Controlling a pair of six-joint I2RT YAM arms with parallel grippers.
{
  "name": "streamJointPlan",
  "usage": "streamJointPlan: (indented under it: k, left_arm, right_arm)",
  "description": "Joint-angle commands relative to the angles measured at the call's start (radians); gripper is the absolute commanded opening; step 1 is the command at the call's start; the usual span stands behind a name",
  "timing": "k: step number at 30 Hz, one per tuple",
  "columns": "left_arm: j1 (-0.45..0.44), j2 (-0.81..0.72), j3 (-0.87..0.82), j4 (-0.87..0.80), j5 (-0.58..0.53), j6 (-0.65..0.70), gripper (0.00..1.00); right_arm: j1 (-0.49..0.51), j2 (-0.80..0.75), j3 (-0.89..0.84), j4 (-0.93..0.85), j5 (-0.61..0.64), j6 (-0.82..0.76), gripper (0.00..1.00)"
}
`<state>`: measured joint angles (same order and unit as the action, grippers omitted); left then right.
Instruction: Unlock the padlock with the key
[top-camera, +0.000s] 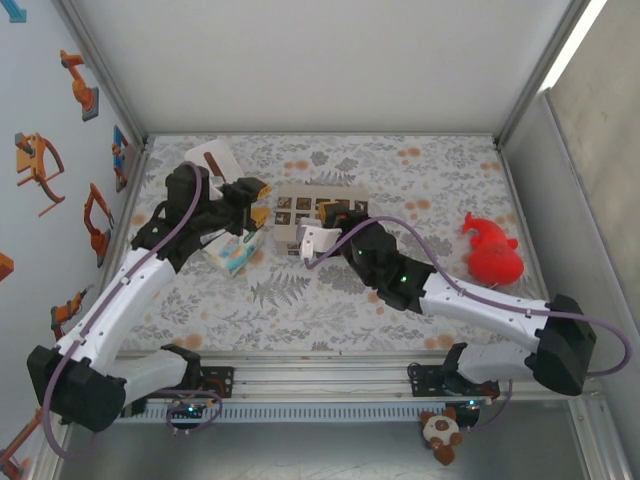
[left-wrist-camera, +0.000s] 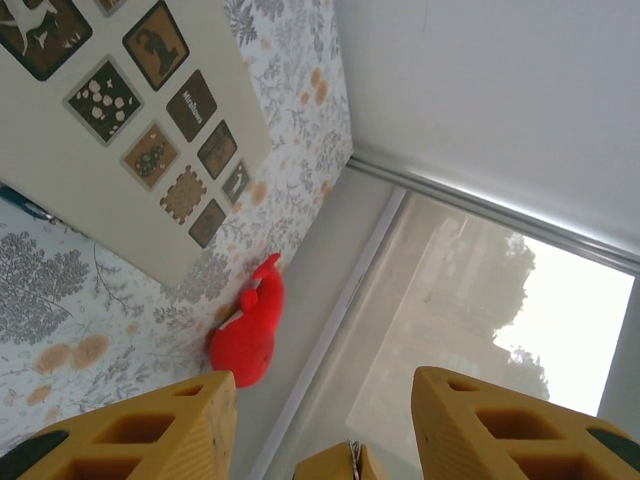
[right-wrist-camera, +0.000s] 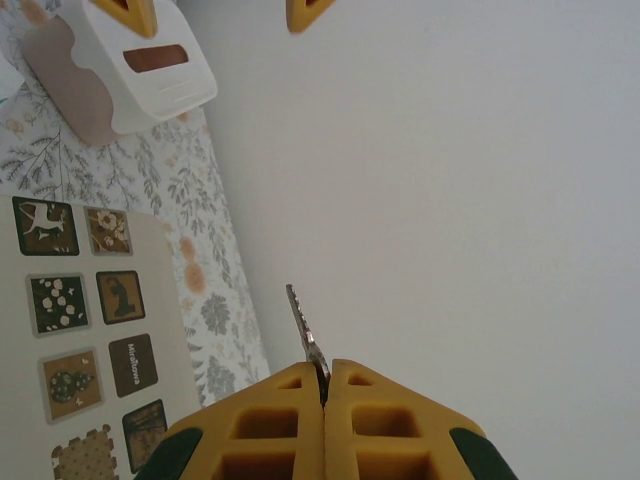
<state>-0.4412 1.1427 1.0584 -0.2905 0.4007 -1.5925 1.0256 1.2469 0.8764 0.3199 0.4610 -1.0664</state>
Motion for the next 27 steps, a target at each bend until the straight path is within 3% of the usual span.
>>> streamJointPlan:
  k: [1, 16, 27]
  left_arm:
    - [-0.028, 0.014, 0.027, 0.071, 0.005, -0.077, 0.48]
    - [-0.124, 0.055, -0.008, 0.180, -0.120, -0.248, 0.49]
    - [-0.159, 0.085, -0.006, 0.172, -0.152, -0.282, 0.49]
  right_arm:
    - [0.005, 0.019, -0.013, 0.076, -0.028, -0.062, 0.00]
    - [-0.084, 0.036, 0.037, 0.002, -0.277, 0.131, 0.00]
    - [-0.095, 0.047, 0.074, -0.014, -0.277, 0.161, 0.00]
